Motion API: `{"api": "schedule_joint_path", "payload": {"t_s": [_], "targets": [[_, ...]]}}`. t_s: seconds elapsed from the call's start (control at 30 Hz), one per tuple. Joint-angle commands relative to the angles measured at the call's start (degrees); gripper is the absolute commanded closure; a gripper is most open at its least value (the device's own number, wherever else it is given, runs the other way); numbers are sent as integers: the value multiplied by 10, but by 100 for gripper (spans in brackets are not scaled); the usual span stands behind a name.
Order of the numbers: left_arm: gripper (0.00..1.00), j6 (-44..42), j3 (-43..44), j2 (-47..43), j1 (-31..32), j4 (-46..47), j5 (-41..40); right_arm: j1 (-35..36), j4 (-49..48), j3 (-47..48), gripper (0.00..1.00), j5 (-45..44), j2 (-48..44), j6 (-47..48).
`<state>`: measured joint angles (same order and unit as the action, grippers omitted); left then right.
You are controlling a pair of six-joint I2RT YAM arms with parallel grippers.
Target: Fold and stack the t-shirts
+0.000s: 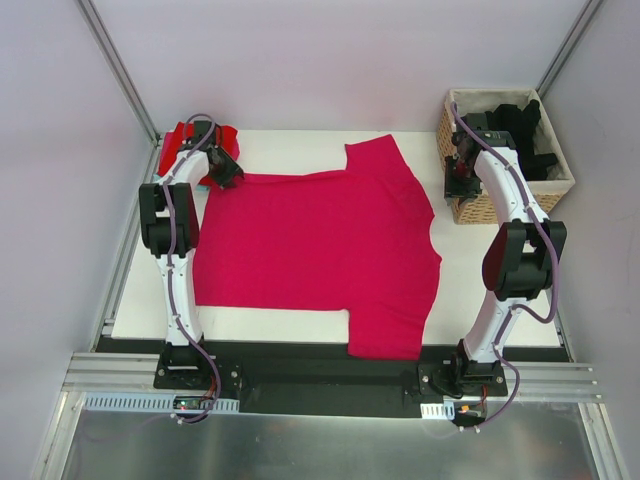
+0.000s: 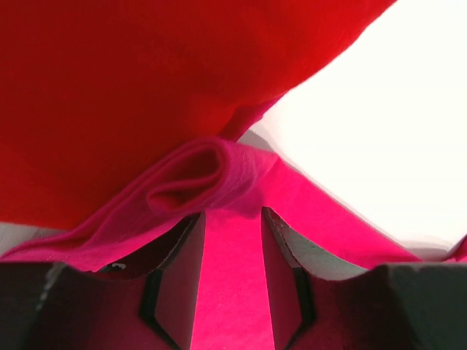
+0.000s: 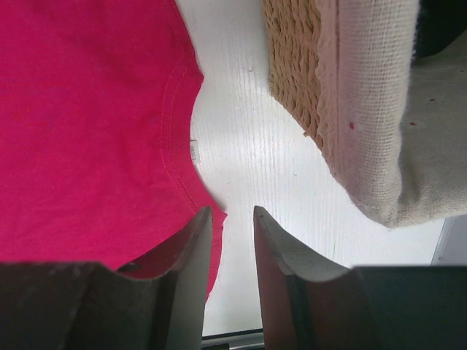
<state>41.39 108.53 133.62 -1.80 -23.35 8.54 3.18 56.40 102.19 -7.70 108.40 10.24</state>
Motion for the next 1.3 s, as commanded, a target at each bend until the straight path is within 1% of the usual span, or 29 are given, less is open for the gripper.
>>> {"api": "schedule_joint_path", "payload": {"t_s": [0.0, 0.43, 0.77, 0.9, 1.1, 1.27], "targets": [[64, 12, 33, 14, 6, -6, -17, -5, 15, 2, 68, -2, -6, 8], [64, 27, 70, 31, 5, -6, -15, -5, 14, 8, 68, 3, 4, 8], [68, 39, 75, 23, 7, -6, -37, -5, 14, 10, 68, 7, 9, 7], [69, 45, 84, 35, 7, -4, -35, -5, 15, 10, 68, 7, 8, 7], [70, 57, 119, 56, 7, 9, -34, -5, 17, 1, 68, 8, 8, 7], [70, 69, 174, 90, 7, 17, -19, -5, 17, -7, 68, 8, 7, 8]]}}
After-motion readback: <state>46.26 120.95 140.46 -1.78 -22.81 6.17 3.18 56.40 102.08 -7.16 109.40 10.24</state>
